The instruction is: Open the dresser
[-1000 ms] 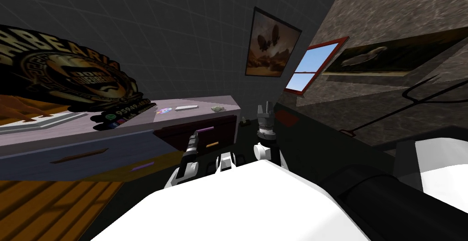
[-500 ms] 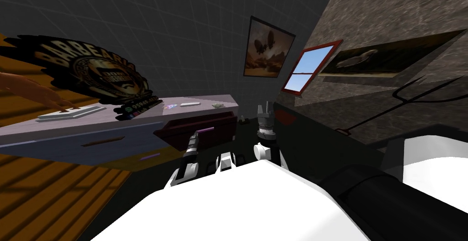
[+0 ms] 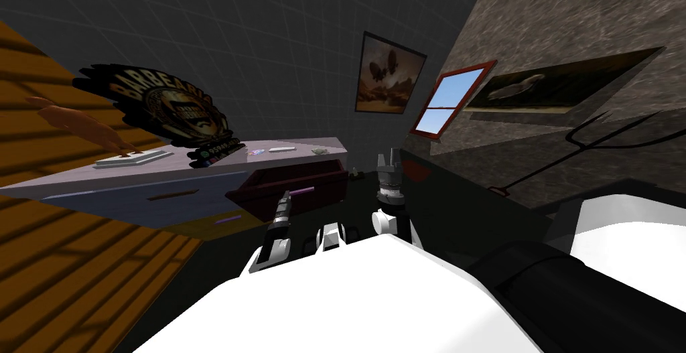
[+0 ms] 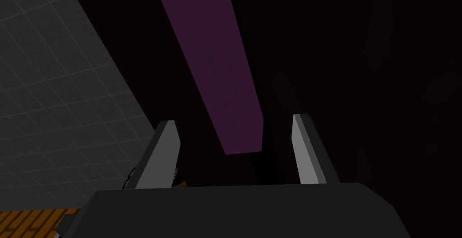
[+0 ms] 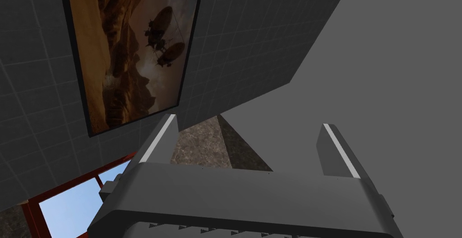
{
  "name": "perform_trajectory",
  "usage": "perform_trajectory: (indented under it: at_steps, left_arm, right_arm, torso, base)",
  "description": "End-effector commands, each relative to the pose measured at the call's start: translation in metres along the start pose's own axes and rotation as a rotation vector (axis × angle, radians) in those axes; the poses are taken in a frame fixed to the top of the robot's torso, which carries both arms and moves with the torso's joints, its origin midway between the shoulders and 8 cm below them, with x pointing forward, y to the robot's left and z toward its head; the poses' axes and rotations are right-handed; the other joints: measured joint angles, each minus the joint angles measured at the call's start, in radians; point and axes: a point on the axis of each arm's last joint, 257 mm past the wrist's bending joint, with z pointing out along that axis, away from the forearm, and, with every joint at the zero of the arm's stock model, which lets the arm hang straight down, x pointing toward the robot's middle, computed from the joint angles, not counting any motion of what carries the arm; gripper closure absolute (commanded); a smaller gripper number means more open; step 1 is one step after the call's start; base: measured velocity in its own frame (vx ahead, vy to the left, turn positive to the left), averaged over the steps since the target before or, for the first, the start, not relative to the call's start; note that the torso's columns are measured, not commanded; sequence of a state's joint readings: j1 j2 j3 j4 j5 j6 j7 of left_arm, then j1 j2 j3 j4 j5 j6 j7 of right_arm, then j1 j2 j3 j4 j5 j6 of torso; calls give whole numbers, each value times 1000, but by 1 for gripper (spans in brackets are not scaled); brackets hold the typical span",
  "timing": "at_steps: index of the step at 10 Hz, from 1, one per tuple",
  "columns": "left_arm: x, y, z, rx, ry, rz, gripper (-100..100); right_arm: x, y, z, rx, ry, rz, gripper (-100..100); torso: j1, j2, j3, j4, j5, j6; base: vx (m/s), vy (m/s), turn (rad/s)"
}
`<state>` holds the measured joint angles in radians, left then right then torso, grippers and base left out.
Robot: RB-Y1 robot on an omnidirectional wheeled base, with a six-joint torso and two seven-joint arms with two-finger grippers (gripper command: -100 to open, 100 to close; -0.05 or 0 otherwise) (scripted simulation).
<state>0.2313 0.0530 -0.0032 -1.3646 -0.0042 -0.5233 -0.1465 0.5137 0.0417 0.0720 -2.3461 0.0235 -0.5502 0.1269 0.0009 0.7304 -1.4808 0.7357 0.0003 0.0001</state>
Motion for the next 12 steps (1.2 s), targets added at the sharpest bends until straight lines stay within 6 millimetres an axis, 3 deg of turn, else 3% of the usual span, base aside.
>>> perform_trajectory:
  at_steps: [1, 8, 9, 10, 12]
  left_arm:
    - [-2, -9, 11, -3, 2, 1, -100]
    - [-9, -44, 45, -1, 8, 2, -100]
    - [-8, -37, 40, -8, 8, 2, -100]
    - [-8, -37, 41, -12, 9, 2, 0]
    - [-8, -35, 40, -16, 9, 1, 0]
  right_arm:
    - [0, 0, 0, 0, 0, 0, 0]
    - [0, 0, 0, 0, 0, 0, 0]
    - [0, 0, 0, 0, 0, 0, 0]
    - [0, 0, 0, 0, 0, 0, 0]
    - [0, 0, 0, 0, 0, 0, 0]
  torso:
    - [-1, 3, 2, 1, 0, 0]
    - [-1, 8, 5, 3, -1, 0]
    - [-2, 10, 6, 5, -2, -1]
    - [-2, 9, 6, 4, -1, -1]
    - [-1, 8, 5, 3, -1, 0]
  base:
    - [-21, -4, 6]
    - [-40, -8, 8]
    - [-16, -2, -1]
    - [0, 0, 0]
    - [0, 0, 0]
